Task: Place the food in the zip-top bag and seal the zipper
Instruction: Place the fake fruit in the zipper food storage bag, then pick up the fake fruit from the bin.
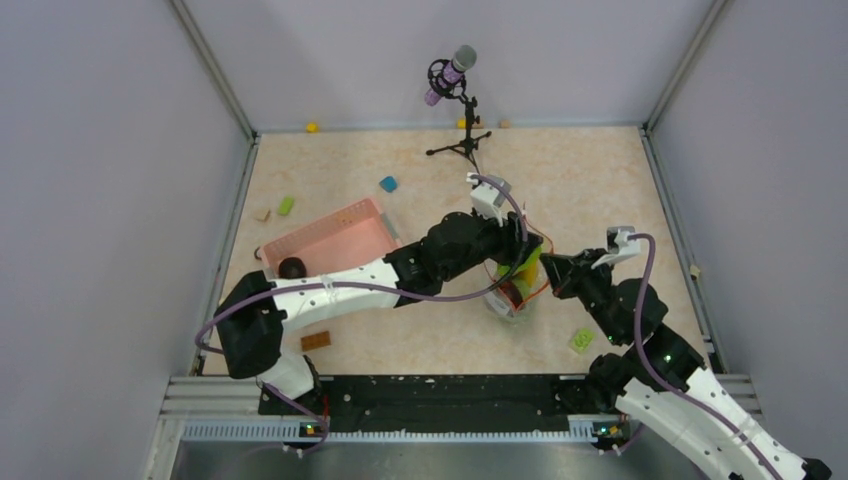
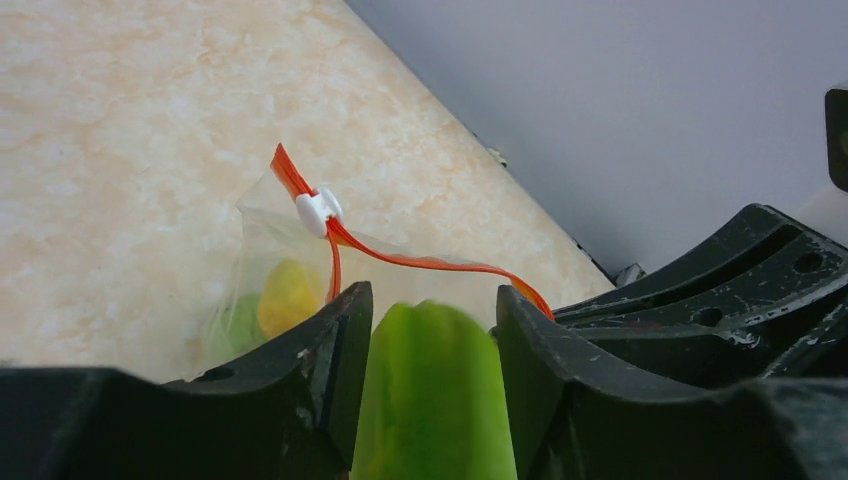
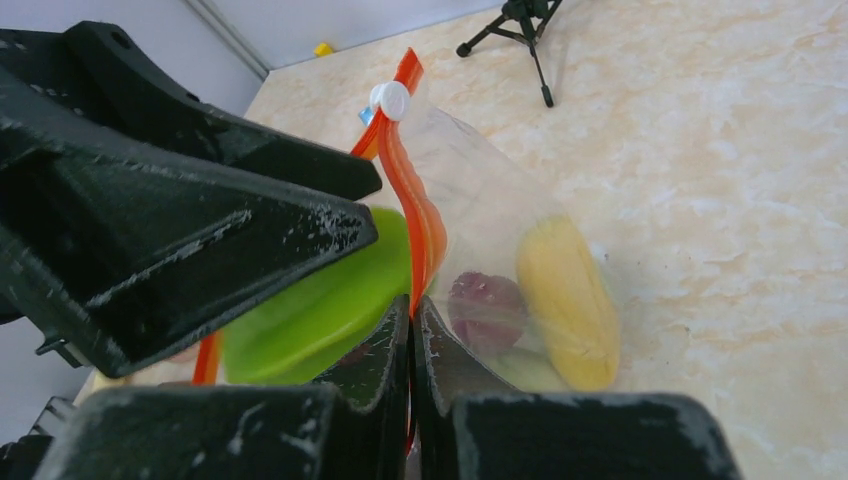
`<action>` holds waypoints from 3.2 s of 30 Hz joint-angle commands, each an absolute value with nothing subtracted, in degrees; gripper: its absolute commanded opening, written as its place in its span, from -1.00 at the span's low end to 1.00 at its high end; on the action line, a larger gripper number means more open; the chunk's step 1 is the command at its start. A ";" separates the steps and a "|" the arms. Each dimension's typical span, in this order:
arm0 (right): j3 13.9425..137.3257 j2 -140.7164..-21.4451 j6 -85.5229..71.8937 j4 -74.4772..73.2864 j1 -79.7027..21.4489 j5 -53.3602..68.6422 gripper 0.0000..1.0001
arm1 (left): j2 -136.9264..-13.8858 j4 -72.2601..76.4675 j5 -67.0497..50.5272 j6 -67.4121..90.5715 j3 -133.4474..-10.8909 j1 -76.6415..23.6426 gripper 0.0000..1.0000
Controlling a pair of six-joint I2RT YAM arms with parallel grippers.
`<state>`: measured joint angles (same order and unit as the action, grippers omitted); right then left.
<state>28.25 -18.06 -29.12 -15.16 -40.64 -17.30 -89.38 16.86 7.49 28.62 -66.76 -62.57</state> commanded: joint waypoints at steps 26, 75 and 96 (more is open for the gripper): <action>29.89 -15.30 -29.49 -15.07 -40.69 -17.27 -1.00 | -66.37 -2.41 36.17 32.16 -55.34 -63.61 0.94; 28.57 -16.47 -30.39 -17.33 -40.65 -18.10 -1.00 | -66.64 -38.43 27.51 54.18 -38.85 -10.26 0.89; 28.81 -17.06 -30.34 -17.49 -40.72 -18.37 -1.00 | -73.46 -33.39 30.06 54.63 -38.92 -7.20 0.68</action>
